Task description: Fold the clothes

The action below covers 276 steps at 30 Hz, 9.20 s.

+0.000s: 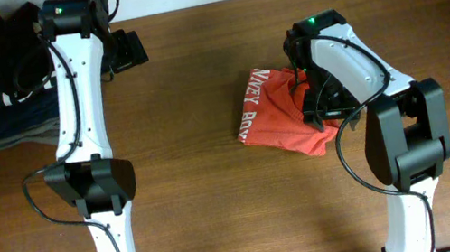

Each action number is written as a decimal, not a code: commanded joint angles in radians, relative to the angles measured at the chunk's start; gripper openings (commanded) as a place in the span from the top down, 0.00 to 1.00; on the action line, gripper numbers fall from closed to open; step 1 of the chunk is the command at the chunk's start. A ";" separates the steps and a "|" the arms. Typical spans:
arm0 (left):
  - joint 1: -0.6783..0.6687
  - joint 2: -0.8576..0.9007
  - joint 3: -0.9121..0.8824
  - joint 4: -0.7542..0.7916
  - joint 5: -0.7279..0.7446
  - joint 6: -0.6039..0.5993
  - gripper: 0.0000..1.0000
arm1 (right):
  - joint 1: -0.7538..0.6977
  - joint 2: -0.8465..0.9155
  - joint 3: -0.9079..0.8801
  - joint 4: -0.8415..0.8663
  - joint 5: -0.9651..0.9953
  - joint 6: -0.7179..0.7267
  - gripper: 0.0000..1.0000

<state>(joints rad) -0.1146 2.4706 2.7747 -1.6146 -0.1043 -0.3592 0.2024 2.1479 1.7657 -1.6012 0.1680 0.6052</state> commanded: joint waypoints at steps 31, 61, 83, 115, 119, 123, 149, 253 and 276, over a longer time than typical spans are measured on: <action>0.003 -0.008 -0.006 0.008 -0.008 0.016 0.01 | 0.032 0.099 0.214 0.349 -0.291 -0.510 0.79; 0.003 -0.008 -0.006 0.005 -0.008 0.016 0.01 | -0.011 0.025 0.290 0.086 0.033 -0.175 0.11; 0.003 -0.008 -0.006 0.005 -0.008 0.016 0.01 | -0.223 0.024 -0.046 0.305 -0.497 -0.567 0.15; -0.005 -0.005 -0.006 0.024 0.246 0.177 0.01 | -0.322 -0.062 0.242 0.168 -0.119 -0.384 0.01; -0.034 0.008 -0.010 0.027 0.439 0.269 0.01 | -0.356 -0.063 0.302 0.173 -0.120 -0.383 0.01; -0.084 0.031 -0.050 0.012 0.592 0.334 0.01 | -0.417 -0.062 0.304 0.188 -0.163 -0.388 0.01; -0.244 0.058 -0.603 0.508 1.085 0.292 0.02 | -0.602 -0.061 0.304 0.198 -0.301 -0.471 0.01; 0.021 0.110 -0.702 0.988 0.627 0.002 1.00 | -0.602 -0.061 0.304 0.169 -0.345 -0.478 0.02; 0.269 0.110 -0.086 0.872 0.500 0.175 1.00 | -0.602 -0.061 0.304 0.153 -0.345 -0.473 0.01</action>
<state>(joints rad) 0.1215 2.5797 2.6190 -0.7464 0.4015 -0.2077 -0.3981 2.0975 2.0590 -1.4406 -0.1642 0.1307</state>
